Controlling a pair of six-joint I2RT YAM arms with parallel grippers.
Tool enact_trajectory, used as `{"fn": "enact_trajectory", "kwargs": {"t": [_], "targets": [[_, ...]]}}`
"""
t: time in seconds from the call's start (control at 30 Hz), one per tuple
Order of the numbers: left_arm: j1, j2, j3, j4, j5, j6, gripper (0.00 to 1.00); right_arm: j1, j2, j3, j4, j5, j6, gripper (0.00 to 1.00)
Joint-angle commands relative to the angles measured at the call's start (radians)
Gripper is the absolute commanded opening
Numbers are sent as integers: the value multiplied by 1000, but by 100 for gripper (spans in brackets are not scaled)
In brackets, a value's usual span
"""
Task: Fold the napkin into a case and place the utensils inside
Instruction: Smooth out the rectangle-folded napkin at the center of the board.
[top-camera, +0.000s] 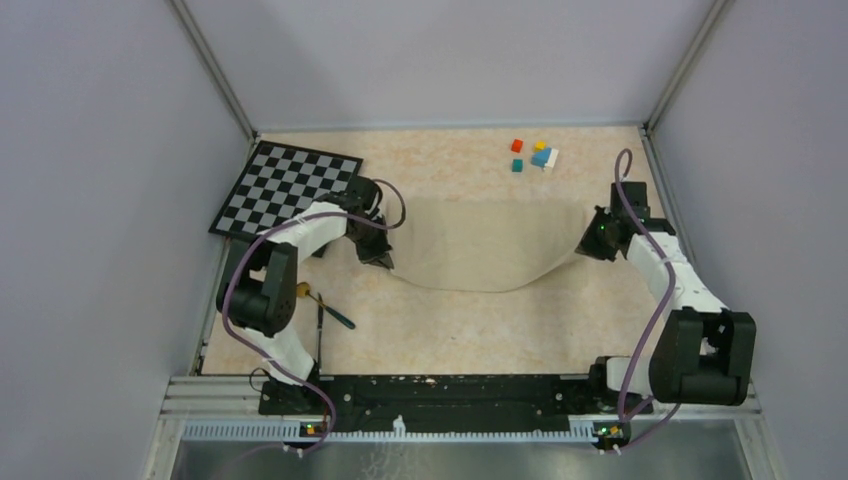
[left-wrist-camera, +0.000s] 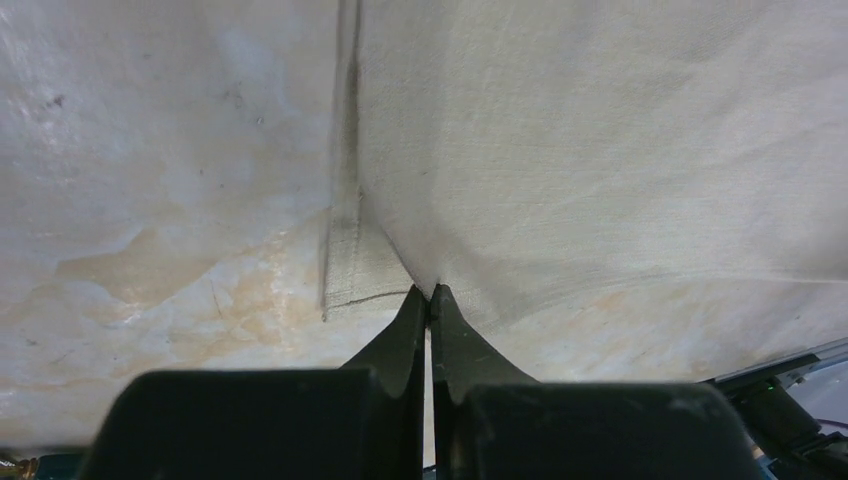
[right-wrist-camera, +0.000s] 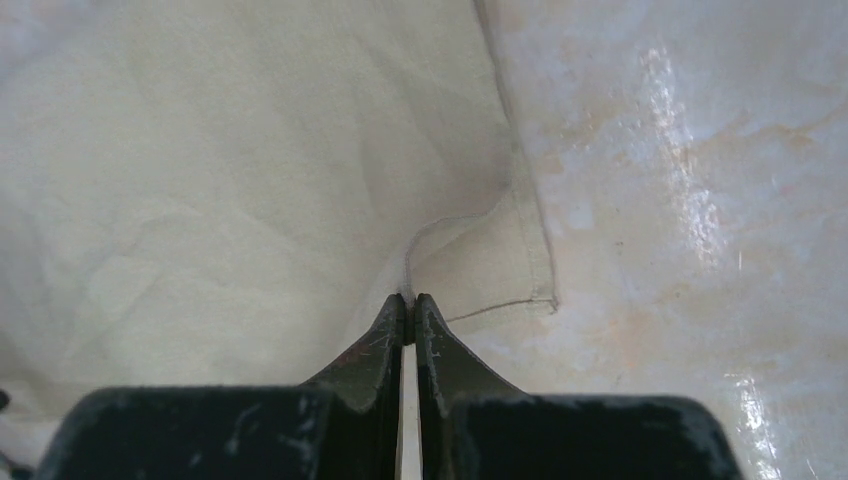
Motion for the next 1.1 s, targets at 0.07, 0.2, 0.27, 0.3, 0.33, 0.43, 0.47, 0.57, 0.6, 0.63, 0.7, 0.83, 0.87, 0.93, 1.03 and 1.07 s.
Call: {"fn": "enact_trajectory", "kwargs": {"t": [0.07,0.2,0.27,0.3,0.33,0.43,0.47,0.57,0.6,0.63,0.7,0.83,0.87,0.93,1.03,1.07], "targets": [[23,-9,248,70,22,10,0,-10,95,274,134,-72,48,0],[48,93,490,52,-5,57,0,-27,232,491,158,-87,48,0],[63,146,594,61,-20,91,0,-47,284,562,204,-132,56,0],[70,170,630,79,-27,106,0,-52,307,594,239,-160,60,0],[78,190,656,105,-27,115,0,-56,336,619,265,-179,62,0],[110,245,717,183,50,124,0,-67,414,698,316,-231,66,0],[120,257,730,227,72,129,0,-70,439,720,331,-254,71,0],[142,275,742,318,109,134,0,-74,518,795,363,-323,91,0],[147,280,747,336,118,135,0,-74,542,823,362,-345,93,0],[151,287,754,343,124,133,0,-74,567,848,352,-366,95,0],[157,300,768,340,144,128,0,-74,598,886,316,-391,91,0],[158,309,745,317,229,79,0,-76,561,822,278,-390,84,0],[158,308,723,318,272,56,0,-77,541,792,265,-385,84,0],[152,290,657,322,354,14,0,-77,489,706,258,-385,88,0],[149,235,532,258,399,1,0,-77,400,561,238,-370,65,0],[147,205,483,235,389,8,0,-79,362,521,216,-347,51,0]]}}
